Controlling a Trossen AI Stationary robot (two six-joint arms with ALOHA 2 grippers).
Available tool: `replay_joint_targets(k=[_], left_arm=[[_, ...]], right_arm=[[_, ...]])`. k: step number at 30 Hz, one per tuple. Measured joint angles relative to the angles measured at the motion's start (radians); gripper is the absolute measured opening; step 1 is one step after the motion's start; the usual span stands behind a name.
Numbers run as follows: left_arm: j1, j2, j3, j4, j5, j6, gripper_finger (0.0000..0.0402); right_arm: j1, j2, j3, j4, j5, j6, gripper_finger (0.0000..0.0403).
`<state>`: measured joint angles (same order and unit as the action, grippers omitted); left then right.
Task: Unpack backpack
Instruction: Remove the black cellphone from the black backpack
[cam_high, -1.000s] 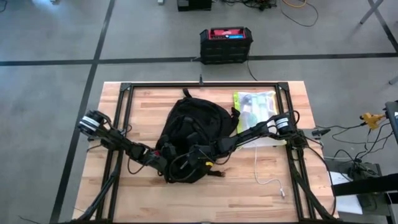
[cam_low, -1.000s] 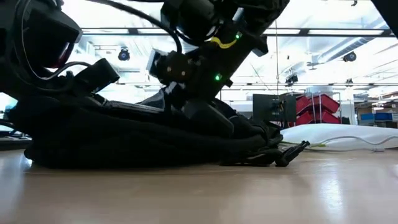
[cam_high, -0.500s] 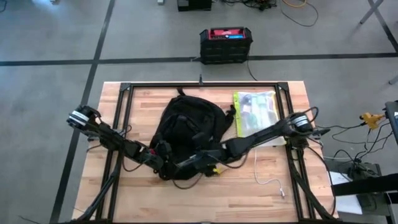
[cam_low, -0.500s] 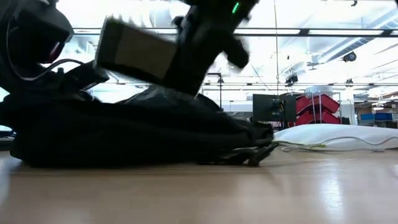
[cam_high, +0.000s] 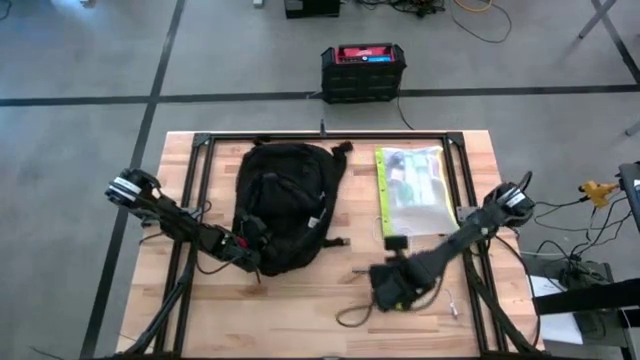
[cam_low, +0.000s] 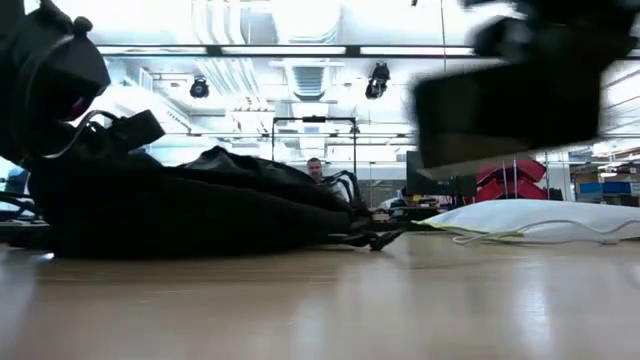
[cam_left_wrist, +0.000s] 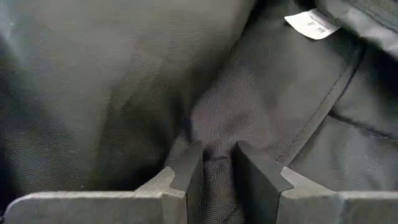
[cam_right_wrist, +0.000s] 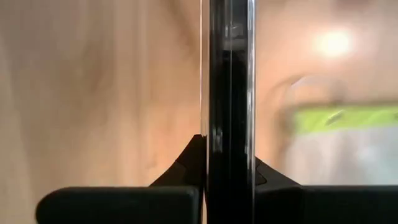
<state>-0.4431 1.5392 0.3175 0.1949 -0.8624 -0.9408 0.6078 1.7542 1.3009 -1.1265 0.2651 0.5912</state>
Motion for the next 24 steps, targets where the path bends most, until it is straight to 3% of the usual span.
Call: replay_joint_targets(k=[8,13,18,24], left_arm=[[0.000,-0.185,-0.001,-0.150,0.129,-0.029,0.0079],[-0.001,-0.295,-0.001,-0.239,0.142,-0.045,0.0079],[-0.001,-0.305,-0.002,-0.238,0.132,-0.044,0.0079],[-0.004,-0.241,-0.001,-0.213,0.123,-0.064,0.0079]], right_arm=[[0.139,0.001,-0.187,0.077,-0.030,0.406,0.0023],[0.188,-0.001,-0.260,0.081,-0.022,0.582,0.0026],[0.234,-0.003,-0.298,0.100,-0.066,0.607,0.0039],[0.257,0.001,-0.270,0.072,-0.211,0.511,0.0098]])
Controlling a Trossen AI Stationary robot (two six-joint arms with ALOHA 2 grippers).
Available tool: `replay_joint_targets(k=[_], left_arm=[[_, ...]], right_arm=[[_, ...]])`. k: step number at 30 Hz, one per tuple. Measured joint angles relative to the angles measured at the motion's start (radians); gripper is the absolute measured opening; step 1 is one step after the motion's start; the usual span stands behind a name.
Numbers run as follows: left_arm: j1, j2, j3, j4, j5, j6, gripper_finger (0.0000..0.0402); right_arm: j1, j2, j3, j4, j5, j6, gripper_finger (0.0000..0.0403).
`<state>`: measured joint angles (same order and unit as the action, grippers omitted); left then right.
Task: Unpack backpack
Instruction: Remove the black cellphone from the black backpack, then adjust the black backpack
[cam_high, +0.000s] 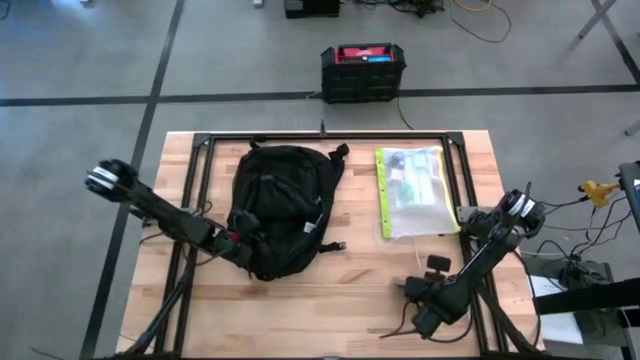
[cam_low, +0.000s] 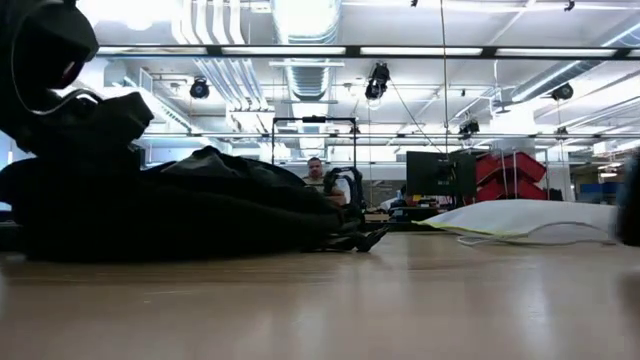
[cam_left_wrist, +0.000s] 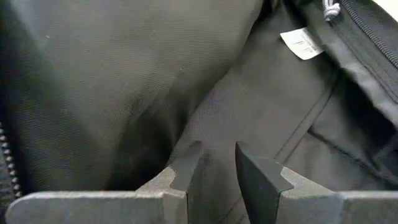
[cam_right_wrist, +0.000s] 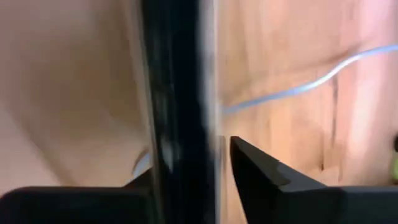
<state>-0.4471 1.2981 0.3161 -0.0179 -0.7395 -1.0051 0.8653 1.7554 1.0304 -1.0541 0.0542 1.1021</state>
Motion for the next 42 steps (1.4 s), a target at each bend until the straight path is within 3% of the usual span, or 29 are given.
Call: replay_joint_targets(k=[7,10,14,20,25,28,31,35,37,42], left_arm=[[-0.014,0.112,0.001,0.106,-0.014,-0.019,0.0079],[-0.017,0.146,0.002,0.150,-0.022,-0.019,0.0079],[-0.019,0.166,0.003,0.187,-0.026,-0.018,0.0079],[-0.020,0.160,0.003,0.230,-0.035,-0.017,0.0079],[-0.021,0.131,0.025,0.236,-0.020,0.038,0.0079],[-0.021,0.099,0.036,0.236,-0.021,0.085,0.0079],[-0.021,0.071,0.046,0.246,-0.032,0.146,0.0079],[-0.021,0.072,0.048,0.266,-0.055,0.171,0.0079],[-0.022,0.083,0.048,0.261,-0.054,0.160,0.0079],[-0.031,0.102,0.048,0.164,-0.026,0.069,0.0079]], right_arm=[[-0.002,-0.002,0.037,-0.069,-0.050,-0.093,0.0176],[-0.002,-0.002,0.077,-0.150,-0.118,-0.105,0.0200],[0.005,-0.003,0.136,-0.259,-0.226,-0.087,0.0224],[0.007,-0.007,0.169,-0.325,-0.233,-0.092,0.0245],[0.002,-0.007,0.169,-0.324,-0.093,-0.112,0.0244],[-0.015,-0.007,0.173,-0.318,0.060,-0.133,0.0234],[-0.049,-0.007,0.171,-0.250,0.318,-0.138,0.0220],[-0.125,-0.007,0.145,-0.004,0.674,-0.239,0.0199],[-0.188,-0.007,0.125,0.151,0.734,-0.362,0.0190],[-0.383,-0.002,0.065,0.500,0.695,-0.633,0.0166]])
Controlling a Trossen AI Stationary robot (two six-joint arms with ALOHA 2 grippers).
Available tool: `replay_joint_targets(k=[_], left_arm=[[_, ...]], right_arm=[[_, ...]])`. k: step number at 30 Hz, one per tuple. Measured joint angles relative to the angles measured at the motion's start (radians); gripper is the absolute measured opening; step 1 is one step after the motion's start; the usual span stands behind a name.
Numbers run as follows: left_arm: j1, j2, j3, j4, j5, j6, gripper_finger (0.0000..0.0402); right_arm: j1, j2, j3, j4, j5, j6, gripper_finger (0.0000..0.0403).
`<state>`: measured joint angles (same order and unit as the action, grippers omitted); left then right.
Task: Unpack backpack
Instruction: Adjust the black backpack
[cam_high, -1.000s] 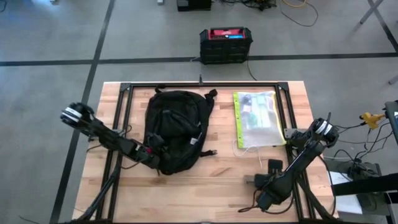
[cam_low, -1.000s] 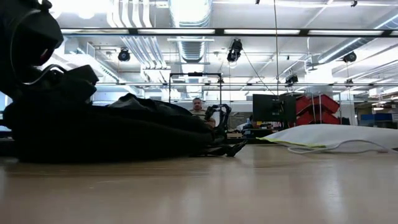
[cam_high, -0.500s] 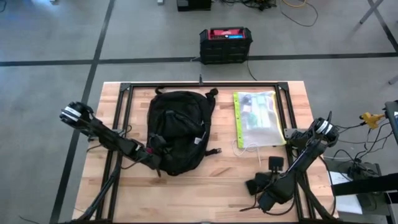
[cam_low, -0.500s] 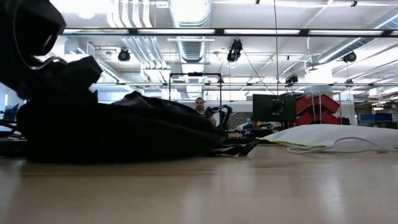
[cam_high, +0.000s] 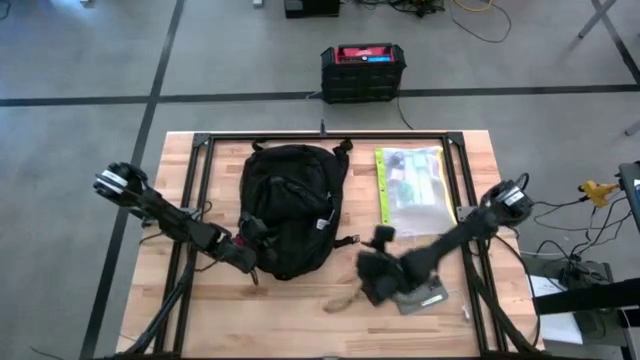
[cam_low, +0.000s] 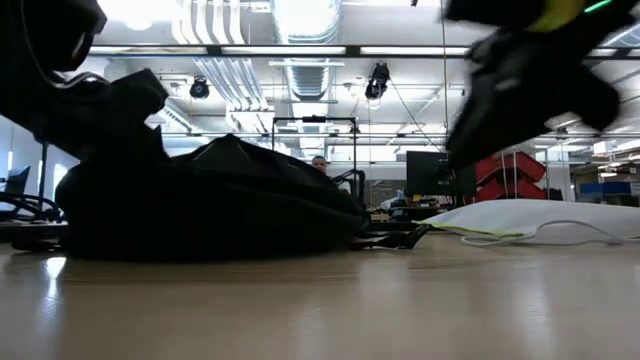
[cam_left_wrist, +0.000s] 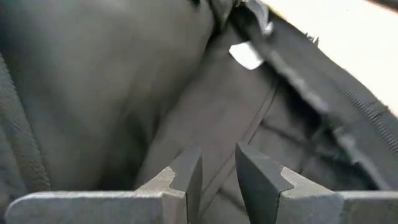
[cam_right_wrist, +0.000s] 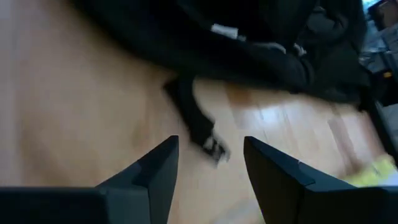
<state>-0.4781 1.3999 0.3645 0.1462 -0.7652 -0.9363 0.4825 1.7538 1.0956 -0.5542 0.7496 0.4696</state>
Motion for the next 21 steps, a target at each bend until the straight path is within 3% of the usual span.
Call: replay_joint_targets(k=[7,12,17,21], left_arm=[[-0.071,-0.050,0.001,-0.308,0.034,-0.263,0.0079],[-0.155,-0.153,0.009,-0.328,0.014,-0.294,0.0079],[-0.243,-0.269,0.053,-0.350,-0.037,-0.247,0.0079],[-0.307,-0.326,0.126,-0.341,-0.189,-0.077,0.0079]], right_arm=[[-0.257,0.076,-0.011,0.334,-0.231,-0.228,0.0128],[-0.380,0.200,0.022,0.745,-0.454,-0.411,0.0096],[-0.451,0.338,0.167,0.815,-0.462,-0.514,0.0063],[-0.479,0.412,0.288,0.812,-0.461,-0.572,0.0039]])
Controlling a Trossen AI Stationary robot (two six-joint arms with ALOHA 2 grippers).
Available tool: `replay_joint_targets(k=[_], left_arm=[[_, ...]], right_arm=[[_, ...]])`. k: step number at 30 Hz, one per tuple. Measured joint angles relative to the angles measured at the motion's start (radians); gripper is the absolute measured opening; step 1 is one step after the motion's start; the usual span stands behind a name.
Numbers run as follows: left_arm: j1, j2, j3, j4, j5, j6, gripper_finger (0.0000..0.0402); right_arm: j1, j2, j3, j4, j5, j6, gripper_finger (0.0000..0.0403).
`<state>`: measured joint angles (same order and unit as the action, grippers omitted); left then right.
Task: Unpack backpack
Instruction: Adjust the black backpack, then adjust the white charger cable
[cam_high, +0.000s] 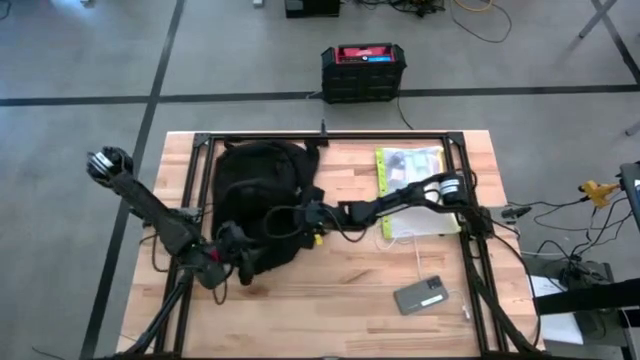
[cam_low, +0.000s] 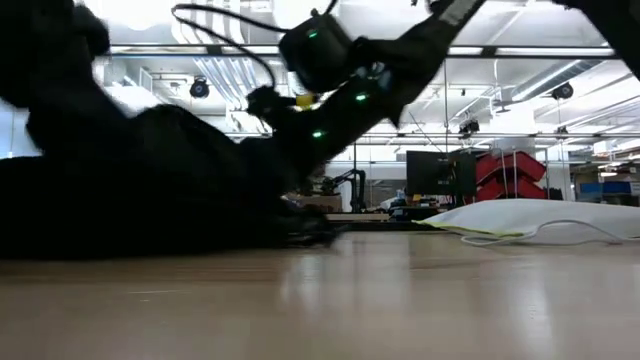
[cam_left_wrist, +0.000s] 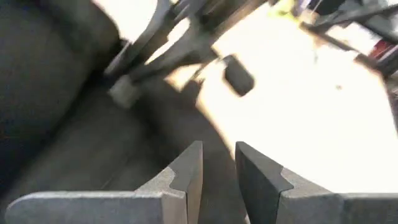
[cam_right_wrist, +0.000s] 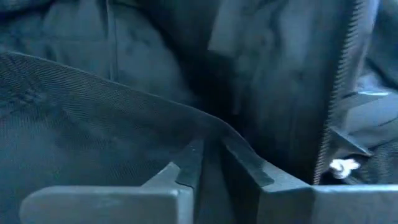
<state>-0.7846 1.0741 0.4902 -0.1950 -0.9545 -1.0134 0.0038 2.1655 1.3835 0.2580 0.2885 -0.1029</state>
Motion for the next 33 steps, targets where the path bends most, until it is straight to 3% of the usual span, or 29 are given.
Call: replay_joint_targets(k=[5,8,12,17,20,26,30,33], left_arm=[[-0.033,0.021,0.102,0.044,-0.198,0.284,0.0079],[-0.029,0.071,0.145,0.073,-0.221,0.389,0.0079],[-0.024,0.159,0.184,0.078,-0.271,0.406,0.0079],[0.010,0.275,0.221,0.083,-0.283,0.398,0.0079],[0.051,0.350,0.237,0.103,-0.243,0.395,0.0079],[0.155,0.494,0.251,0.152,-0.069,0.374,0.0079],[0.193,0.555,0.251,0.150,0.027,0.323,0.0079],[0.196,0.570,0.251,0.160,0.056,0.316,0.0079]], right_arm=[[0.011,-0.013,0.088,-0.121,0.009,-0.062,0.0013],[0.034,-0.079,0.101,-0.242,0.011,-0.066,0.0002],[0.092,-0.181,0.094,-0.497,0.065,-0.026,0.0003],[0.202,-0.287,0.073,-0.882,0.228,0.114,0.0000],[0.256,-0.341,0.053,-1.112,0.311,0.235,0.0000],[0.270,-0.415,-0.066,-1.479,0.314,0.500,0.0000],[0.237,-0.448,-0.211,-1.563,0.280,0.631,0.0000],[0.225,-0.460,-0.299,-1.497,0.192,0.689,0.0000]])
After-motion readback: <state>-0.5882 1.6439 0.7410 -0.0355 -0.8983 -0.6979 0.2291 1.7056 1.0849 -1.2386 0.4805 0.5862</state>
